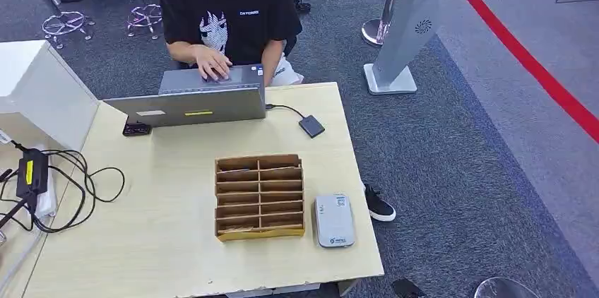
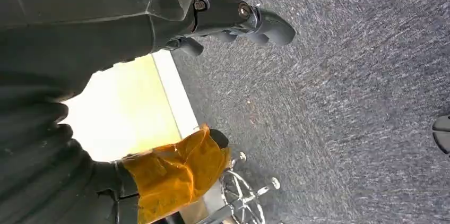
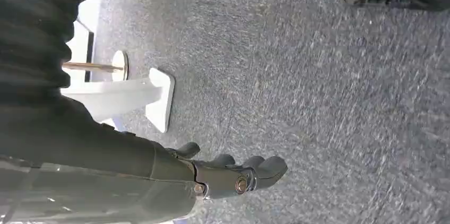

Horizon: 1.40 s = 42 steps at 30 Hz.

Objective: Pass the card to the sensor for recognition and then transmit it.

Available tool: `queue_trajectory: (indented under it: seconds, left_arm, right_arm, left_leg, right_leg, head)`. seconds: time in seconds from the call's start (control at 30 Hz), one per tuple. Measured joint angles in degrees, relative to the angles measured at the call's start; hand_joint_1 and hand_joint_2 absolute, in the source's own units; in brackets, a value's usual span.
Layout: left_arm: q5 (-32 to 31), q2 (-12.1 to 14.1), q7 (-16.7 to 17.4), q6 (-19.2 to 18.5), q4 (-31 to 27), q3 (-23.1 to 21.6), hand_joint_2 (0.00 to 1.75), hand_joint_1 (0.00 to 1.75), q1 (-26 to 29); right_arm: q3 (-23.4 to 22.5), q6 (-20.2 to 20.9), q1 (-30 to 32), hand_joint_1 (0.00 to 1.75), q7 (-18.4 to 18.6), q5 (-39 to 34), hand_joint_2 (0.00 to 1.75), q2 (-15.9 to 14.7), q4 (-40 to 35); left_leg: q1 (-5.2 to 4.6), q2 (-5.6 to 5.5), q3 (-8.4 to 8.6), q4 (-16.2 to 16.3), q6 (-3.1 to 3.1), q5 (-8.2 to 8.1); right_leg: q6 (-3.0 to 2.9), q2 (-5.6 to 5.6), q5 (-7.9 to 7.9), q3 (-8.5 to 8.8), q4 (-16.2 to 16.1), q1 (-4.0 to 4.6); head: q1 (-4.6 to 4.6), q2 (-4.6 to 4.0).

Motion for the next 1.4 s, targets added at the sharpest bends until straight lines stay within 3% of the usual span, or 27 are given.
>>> queue_trajectory:
  seconds: [0.07,0.17,0.23,0.3,0.37,0.47,0.53,0.63,0.7,0.87,1.03,1.07,1.13,1.2,1.33,1.4]
  left_arm:
    - [-0.28,-0.02,-0.72,-3.59,0.0,0.0,1.75,0.0,-0.03]
    - [-0.35,-0.57,-1.35,-5.57,0.0,0.0,1.75,0.0,0.06]
    - [-0.02,-1.01,-2.36,-2.64,0.0,0.0,1.75,0.0,0.12]
    - [0.31,-1.22,-2.82,1.55,0.0,0.02,1.75,0.0,0.1]
    - [0.46,-0.9,-2.93,4.84,0.0,0.11,1.75,0.0,-0.14]
    - [0.07,-0.03,-2.91,1.83,0.0,0.15,1.75,0.0,-0.69]
    - [-0.61,-0.02,-3.8,-0.98,0.0,0.15,1.75,0.0,-0.74]
    - [0.44,-0.53,-4.92,4.9,0.0,0.17,1.75,0.0,-0.58]
    - [0.68,-0.37,-4.92,4.73,0.0,0.33,1.75,0.0,-1.03]
    - [-1.03,-0.09,-4.06,-3.14,0.0,0.39,1.75,0.0,-1.13]
    - [-0.29,-0.85,-4.06,3.66,0.0,0.39,1.75,0.0,-0.58]
    - [-0.15,-0.57,-4.28,2.55,0.0,0.41,1.75,0.0,-0.86]
    - [-0.41,-0.33,-4.79,-3.29,0.0,0.39,1.75,0.0,-1.13]
    - [-1.44,-0.5,-4.79,-5.33,0.0,0.33,1.75,0.0,-0.87]
    - [-0.9,-1.49,-3.54,1.81,0.0,0.2,1.75,0.0,-0.35]
    - [-0.17,-0.92,-3.34,3.04,0.0,0.22,1.75,0.0,-0.67]
  right_arm:
    - [0.0,2.18,0.04,0.0,-0.63,0.64,1.75,0.07,0.0]
    - [0.0,-2.49,0.05,0.0,-0.9,1.77,1.75,0.5,0.0]
    - [-0.09,-6.33,-0.16,0.0,-1.0,1.55,1.75,0.5,0.0]
    - [-0.61,-7.3,-0.32,0.0,-1.03,0.67,1.75,0.37,-0.07]
    - [-1.4,-4.76,-0.24,0.0,-1.22,0.17,1.75,0.15,-0.09]
    - [-1.77,0.16,0.21,0.0,-1.4,0.61,1.75,0.09,-0.09]
    - [-1.83,-3.87,0.42,0.0,-1.27,1.14,1.75,0.28,-0.09]
    - [-2.54,-2.16,0.34,0.0,-1.68,1.03,1.75,0.11,-0.11]
    - [-2.8,0.65,0.42,0.0,-2.05,1.07,1.75,0.11,-0.11]
    - [-2.78,-4.51,0.46,0.0,0.29,3.15,1.75,0.57,-0.18]
    - [-3.04,1.0,0.3,0.0,-1.13,2.71,1.75,0.24,-0.26]
    - [-3.04,0.79,0.51,0.0,-1.2,3.1,1.75,0.39,-0.24]
    - [-3.04,-1.83,0.55,0.0,-0.46,4.35,1.75,0.59,-0.26]
    - [-3.04,-1.93,0.31,0.0,0.29,4.66,1.75,0.57,-0.28]
    - [-3.39,2.81,0.34,0.0,-0.43,3.58,1.75,0.59,-0.26]
    - [-3.39,1.84,0.81,0.0,-0.85,3.91,1.75,0.85,-0.26]
  left_leg:
    - [0.0,0.0,0.0,0.0,0.0,0.0]
    - [0.0,0.0,-0.01,0.0,0.0,0.0]
    - [0.0,0.0,-0.01,0.0,0.0,0.0]
    - [0.0,0.0,0.01,0.0,0.0,0.0]
    - [0.0,-0.01,0.02,0.0,0.0,0.0]
    - [0.01,0.0,0.02,-0.01,0.0,0.0]
    - [-0.01,-0.01,0.01,-0.01,0.0,0.0]
    - [0.0,-0.02,-0.02,0.01,0.0,0.0]
    - [0.0,-0.02,-0.02,0.01,0.0,0.0]
    - [0.0,0.0,0.01,0.0,0.0,0.0]
    - [0.0,-0.03,0.0,0.02,0.0,0.0]
    - [0.0,-0.03,0.0,0.01,0.0,0.0]
    - [0.0,0.0,0.0,-0.01,0.0,0.0]
    - [0.0,0.04,0.02,-0.01,0.0,0.0]
    - [0.01,0.02,0.0,0.02,0.0,0.0]
    - [-0.01,0.0,0.0,0.0,0.0,0.0]
  right_leg:
    - [0.0,0.0,0.0,0.0,0.0,0.0]
    - [0.0,0.0,0.0,0.0,0.01,0.0]
    - [0.0,0.0,0.0,0.01,0.0,0.0]
    - [0.0,-0.01,0.0,0.02,0.0,0.0]
    - [0.0,-0.01,0.0,0.0,0.0,0.0]
    - [0.0,0.0,0.0,0.01,0.03,0.01]
    - [0.0,0.0,0.0,0.0,0.04,-0.01]
    - [0.0,-0.02,0.0,0.02,-0.02,0.0]
    - [0.0,-0.02,0.0,0.03,-0.03,0.0]
    - [0.0,0.0,0.0,0.02,0.03,0.0]
    - [0.0,-0.04,0.0,0.01,-0.02,0.0]
    - [0.0,-0.04,0.0,0.01,0.0,0.0]
    - [0.0,0.0,0.0,0.01,0.04,0.0]
    - [0.0,0.04,0.0,0.01,0.04,0.0]
    - [0.0,0.0,0.0,0.0,-0.02,0.01]
    - [0.0,-0.02,0.0,0.0,0.02,0.0]
  head:
    - [0.0,0.0]
    - [-0.02,0.0]
    - [0.02,0.0]
    - [0.04,0.0]
    - [0.0,0.0]
    - [0.02,0.0]
    - [-0.06,0.0]
    - [0.07,0.0]
    - [0.04,0.0]
    - [0.0,0.0]
    - [0.0,0.0]
    - [0.02,0.0]
    - [-0.02,0.0]
    - [0.02,0.0]
    - [0.07,0.0]
    - [-0.02,0.0]
